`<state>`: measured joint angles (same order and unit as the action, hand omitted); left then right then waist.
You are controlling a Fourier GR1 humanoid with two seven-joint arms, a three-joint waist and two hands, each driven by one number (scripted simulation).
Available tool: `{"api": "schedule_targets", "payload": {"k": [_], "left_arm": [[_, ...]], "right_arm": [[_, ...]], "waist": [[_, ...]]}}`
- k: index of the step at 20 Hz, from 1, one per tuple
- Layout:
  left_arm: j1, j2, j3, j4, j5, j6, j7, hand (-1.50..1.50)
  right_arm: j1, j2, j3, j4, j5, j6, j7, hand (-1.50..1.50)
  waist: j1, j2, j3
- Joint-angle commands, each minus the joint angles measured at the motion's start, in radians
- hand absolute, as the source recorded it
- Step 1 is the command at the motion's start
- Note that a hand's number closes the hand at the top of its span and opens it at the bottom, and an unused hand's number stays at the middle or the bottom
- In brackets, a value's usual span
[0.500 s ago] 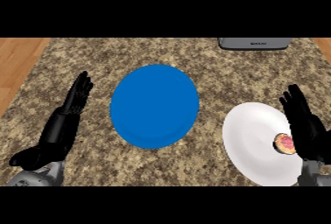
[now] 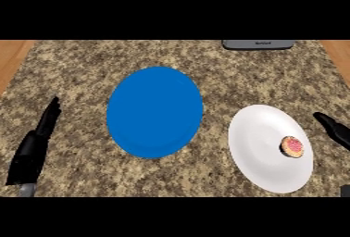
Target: Pick the cupcake from the plate and place it in the plate
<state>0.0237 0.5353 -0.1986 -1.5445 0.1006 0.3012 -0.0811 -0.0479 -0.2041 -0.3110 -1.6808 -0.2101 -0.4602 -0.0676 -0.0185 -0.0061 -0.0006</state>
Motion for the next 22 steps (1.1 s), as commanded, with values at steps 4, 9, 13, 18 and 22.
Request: {"api": "schedule_targets", "payload": {"k": [4,9,13,18,22], "left_arm": [[0.077,0.029,0.026,0.029,0.009,-0.029,-0.026,0.0],[0.035,-0.032,0.039,0.131,-0.047,-0.015,-0.094,0.0],[0.07,-0.007,0.061,0.101,-0.019,-0.037,-0.102,0.0],[0.068,-0.004,0.051,0.077,-0.02,-0.053,-0.067,0.0],[0.022,0.003,0.072,0.095,-0.027,-0.058,-0.052,0.0]], "right_arm": [[0.129,0.199,0.04,-0.187,0.068,-0.385,-0.273,-1.5],[0.308,0.202,0.302,-0.413,0.218,-0.471,-0.153,-1.5],[0.482,0.098,0.384,-0.409,0.301,-0.381,-0.014,-1.5],[0.59,-0.057,0.402,-0.427,0.422,-0.315,0.259,-1.5],[0.58,-0.176,0.339,-0.544,0.475,-0.242,0.569,-1.5]], "waist": [[0.007,-0.002,0.001],[0.01,0.005,-0.001],[0.012,0.006,-0.003],[0.02,0.012,-0.005],[0.024,0.013,-0.004]]}}
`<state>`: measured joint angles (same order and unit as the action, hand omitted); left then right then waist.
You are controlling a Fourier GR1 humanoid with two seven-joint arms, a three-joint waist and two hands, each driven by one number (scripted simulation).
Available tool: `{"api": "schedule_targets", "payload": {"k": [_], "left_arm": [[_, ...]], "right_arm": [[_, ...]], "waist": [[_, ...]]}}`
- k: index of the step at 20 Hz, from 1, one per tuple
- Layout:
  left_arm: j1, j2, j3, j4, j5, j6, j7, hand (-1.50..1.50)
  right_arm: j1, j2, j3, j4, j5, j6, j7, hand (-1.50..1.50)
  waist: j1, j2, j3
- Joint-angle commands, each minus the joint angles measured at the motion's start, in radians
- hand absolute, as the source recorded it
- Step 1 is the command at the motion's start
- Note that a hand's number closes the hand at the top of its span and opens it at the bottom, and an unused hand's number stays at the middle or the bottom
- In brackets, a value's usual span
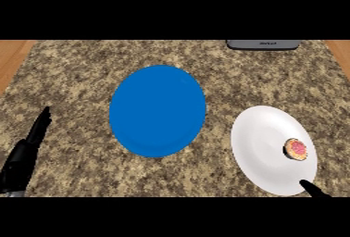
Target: Pick the cupcake from the plate and place it in the plate
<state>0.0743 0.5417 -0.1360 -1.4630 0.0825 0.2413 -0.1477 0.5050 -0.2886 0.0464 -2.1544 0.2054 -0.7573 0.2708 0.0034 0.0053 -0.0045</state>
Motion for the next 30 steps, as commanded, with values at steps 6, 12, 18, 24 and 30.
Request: {"api": "schedule_targets", "payload": {"k": [6,12,18,24,30], "left_arm": [[-0.015,-0.041,-0.011,0.032,-0.045,0.009,-0.016,0.0],[0.019,-0.04,0.007,-0.024,-0.056,-0.007,-0.002,0.0],[-0.008,-0.059,0.028,-0.01,-0.059,-0.021,0.015,0.0],[-0.018,-0.081,0.074,0.048,-0.084,-0.079,-0.01,0.0],[0.021,-0.067,0.119,-0.072,-0.101,-0.127,0.064,0.0]], "right_arm": [[-0.14,-0.219,-0.073,0.016,0.048,0.227,0.514,-1.5],[-0.217,-0.26,-0.068,0.096,-0.027,0.381,0.584,-1.5],[-0.277,-0.299,-0.033,0.203,-0.057,0.525,0.62,-1.5],[-0.32,-0.276,-0.107,0.3,-0.091,0.643,0.538,-1.5],[-0.35,-0.173,-0.08,0.393,-0.059,0.677,0.462,-1.5]], "waist": [[0.012,0.001,0.003],[0.005,-0.005,0.005],[0.0,-0.004,0.005],[-0.006,-0.005,0.004],[-0.003,-0.006,0.005]]}}
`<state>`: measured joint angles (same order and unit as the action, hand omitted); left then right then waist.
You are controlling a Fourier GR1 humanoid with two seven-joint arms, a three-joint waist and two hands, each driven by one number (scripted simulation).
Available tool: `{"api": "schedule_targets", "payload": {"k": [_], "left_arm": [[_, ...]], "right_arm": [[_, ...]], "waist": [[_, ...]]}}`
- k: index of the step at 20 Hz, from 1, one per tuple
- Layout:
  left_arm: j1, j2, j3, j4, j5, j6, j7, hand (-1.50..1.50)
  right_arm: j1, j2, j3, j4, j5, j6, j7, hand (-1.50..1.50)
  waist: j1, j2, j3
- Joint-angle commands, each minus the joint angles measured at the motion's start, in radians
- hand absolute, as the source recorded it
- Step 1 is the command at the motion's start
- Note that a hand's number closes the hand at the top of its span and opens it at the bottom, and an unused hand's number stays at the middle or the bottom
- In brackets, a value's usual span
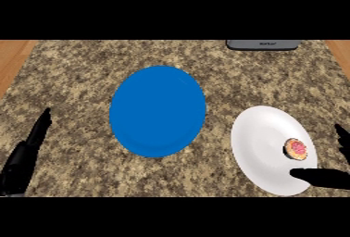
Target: Pick the cupcake from the plate and place it in the plate
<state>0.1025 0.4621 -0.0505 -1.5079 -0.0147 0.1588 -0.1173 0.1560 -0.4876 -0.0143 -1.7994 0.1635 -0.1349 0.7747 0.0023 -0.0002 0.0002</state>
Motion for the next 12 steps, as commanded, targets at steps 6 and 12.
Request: {"api": "schedule_targets", "payload": {"k": [6,12], "left_arm": [[0.01,-0.068,0.048,0.007,-0.066,-0.031,-0.009,0.0],[-0.015,-0.097,0.08,-0.03,-0.106,-0.067,0.022,0.0]], "right_arm": [[-0.099,0.097,-0.001,0.12,0.056,0.082,0.0,-1.5],[-0.097,0.15,-0.056,0.246,0.089,0.092,-0.151,-1.5]], "waist": [[0.0,0.0,0.0],[-0.001,0.0,0.0]]}}
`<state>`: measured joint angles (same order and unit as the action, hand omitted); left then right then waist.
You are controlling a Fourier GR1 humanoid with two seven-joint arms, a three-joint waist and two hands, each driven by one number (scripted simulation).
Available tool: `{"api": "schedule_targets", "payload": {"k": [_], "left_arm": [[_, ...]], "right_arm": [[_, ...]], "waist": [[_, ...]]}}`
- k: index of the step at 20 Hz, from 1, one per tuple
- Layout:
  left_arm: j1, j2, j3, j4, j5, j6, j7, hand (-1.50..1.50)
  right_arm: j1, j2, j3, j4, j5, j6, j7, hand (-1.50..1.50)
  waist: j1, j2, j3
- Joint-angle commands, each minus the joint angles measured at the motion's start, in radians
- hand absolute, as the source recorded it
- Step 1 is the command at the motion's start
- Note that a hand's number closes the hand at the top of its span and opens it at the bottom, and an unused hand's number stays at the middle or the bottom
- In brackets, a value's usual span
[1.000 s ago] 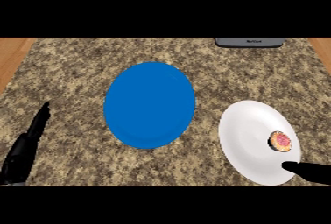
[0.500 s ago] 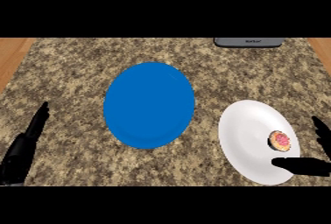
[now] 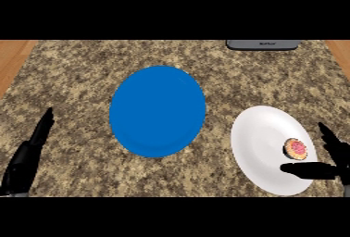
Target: Pick the cupcake from the plate and place it in the plate
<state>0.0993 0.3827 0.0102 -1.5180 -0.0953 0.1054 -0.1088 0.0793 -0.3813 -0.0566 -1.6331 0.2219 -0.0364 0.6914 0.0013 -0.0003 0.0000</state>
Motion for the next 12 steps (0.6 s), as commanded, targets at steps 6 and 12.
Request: {"api": "schedule_targets", "payload": {"k": [6,12], "left_arm": [[-0.043,-0.079,0.028,0.078,-0.076,-0.007,-0.046,0.0],[0.004,-0.023,0.122,0.018,-0.023,-0.119,-0.037,0.0]], "right_arm": [[-0.025,0.102,0.026,0.118,0.103,-0.012,-0.093,-1.5],[-0.042,0.075,-0.064,0.053,0.065,0.022,-0.113,1.5]], "waist": [[-0.002,0.0,0.0],[-0.001,0.0,0.0]]}}
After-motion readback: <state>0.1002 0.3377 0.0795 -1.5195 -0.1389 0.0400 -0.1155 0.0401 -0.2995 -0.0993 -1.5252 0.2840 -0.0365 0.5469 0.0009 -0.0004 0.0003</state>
